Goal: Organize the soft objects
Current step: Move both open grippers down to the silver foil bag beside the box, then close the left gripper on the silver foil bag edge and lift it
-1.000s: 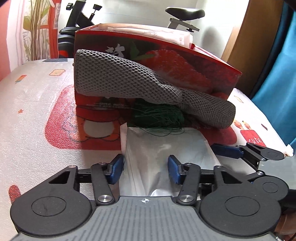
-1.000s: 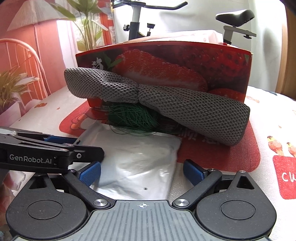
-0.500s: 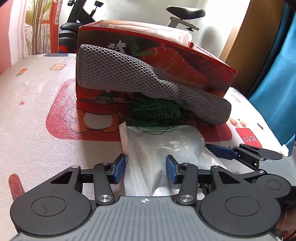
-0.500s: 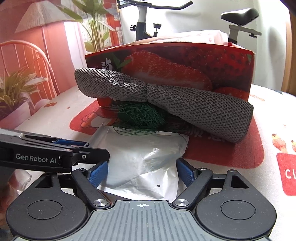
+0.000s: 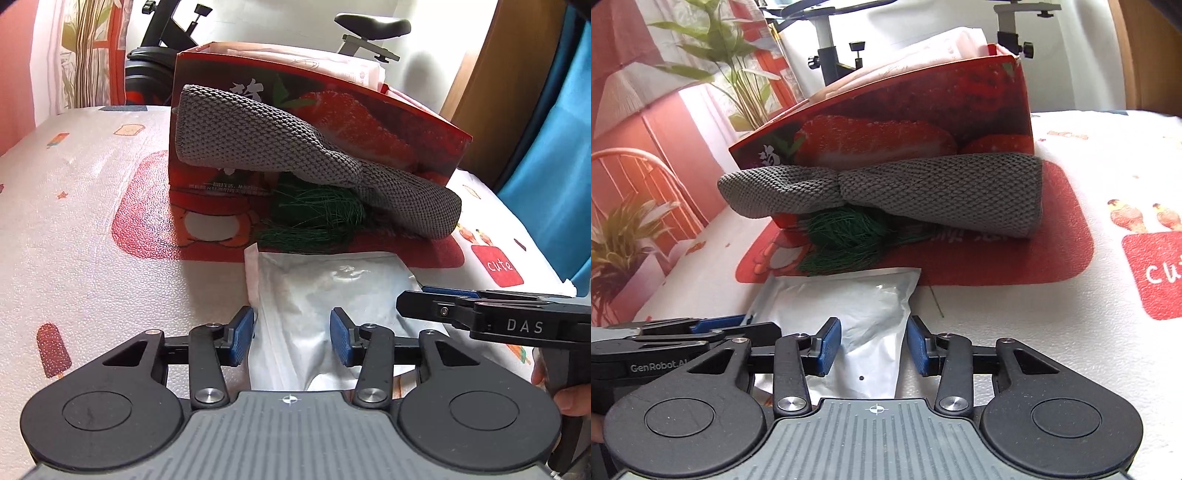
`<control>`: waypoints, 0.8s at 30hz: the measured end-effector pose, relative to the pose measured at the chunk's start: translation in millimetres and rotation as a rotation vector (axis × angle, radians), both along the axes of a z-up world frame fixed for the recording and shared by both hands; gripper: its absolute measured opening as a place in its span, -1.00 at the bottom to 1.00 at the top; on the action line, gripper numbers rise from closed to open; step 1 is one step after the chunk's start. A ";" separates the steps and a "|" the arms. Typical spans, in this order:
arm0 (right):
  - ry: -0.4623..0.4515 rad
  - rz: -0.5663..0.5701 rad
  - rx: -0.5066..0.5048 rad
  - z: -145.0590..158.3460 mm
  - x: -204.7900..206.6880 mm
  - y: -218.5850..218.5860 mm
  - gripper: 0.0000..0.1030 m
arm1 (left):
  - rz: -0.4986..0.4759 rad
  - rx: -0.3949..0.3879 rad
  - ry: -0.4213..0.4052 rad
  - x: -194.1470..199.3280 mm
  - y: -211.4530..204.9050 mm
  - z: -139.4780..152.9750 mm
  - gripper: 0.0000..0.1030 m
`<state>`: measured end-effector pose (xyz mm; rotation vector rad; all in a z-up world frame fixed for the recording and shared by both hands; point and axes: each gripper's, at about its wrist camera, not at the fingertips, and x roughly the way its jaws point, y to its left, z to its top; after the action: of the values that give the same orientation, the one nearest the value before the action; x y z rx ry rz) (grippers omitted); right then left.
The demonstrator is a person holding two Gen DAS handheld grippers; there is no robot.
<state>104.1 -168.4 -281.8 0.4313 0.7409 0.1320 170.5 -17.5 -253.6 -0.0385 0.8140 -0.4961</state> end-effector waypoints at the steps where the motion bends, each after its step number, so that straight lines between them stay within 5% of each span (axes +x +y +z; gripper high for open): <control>1: -0.001 0.001 -0.010 -0.4 0.6 0.8 -0.27 | 0.000 -0.001 -0.001 -0.3 0.6 -0.2 -0.07; 3: -0.003 -0.001 -0.025 -1.2 1.0 1.4 -0.35 | 0.001 -0.002 -0.001 -0.5 2.0 -0.2 -0.07; 7: 0.004 -0.025 -0.078 -3.7 1.8 -0.3 -0.90 | 0.001 -0.008 0.003 0.3 3.2 -0.3 -0.07; 11: 0.001 -0.019 -0.093 -3.9 1.0 0.7 -0.95 | 0.008 -0.024 0.011 0.9 5.4 0.1 -0.18; 14: -0.010 -0.006 -0.137 -0.3 -1.5 7.4 -0.99 | 0.047 -0.027 -0.010 -2.3 10.7 4.0 -0.94; 24: -0.015 0.002 -0.156 3.4 -6.4 10.0 -1.00 | 0.081 -0.034 0.025 3.3 22.7 0.6 -0.93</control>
<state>97.6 -158.4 -278.4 0.2811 0.7315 0.0786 173.8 5.2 -253.0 -0.1093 0.8252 -0.4336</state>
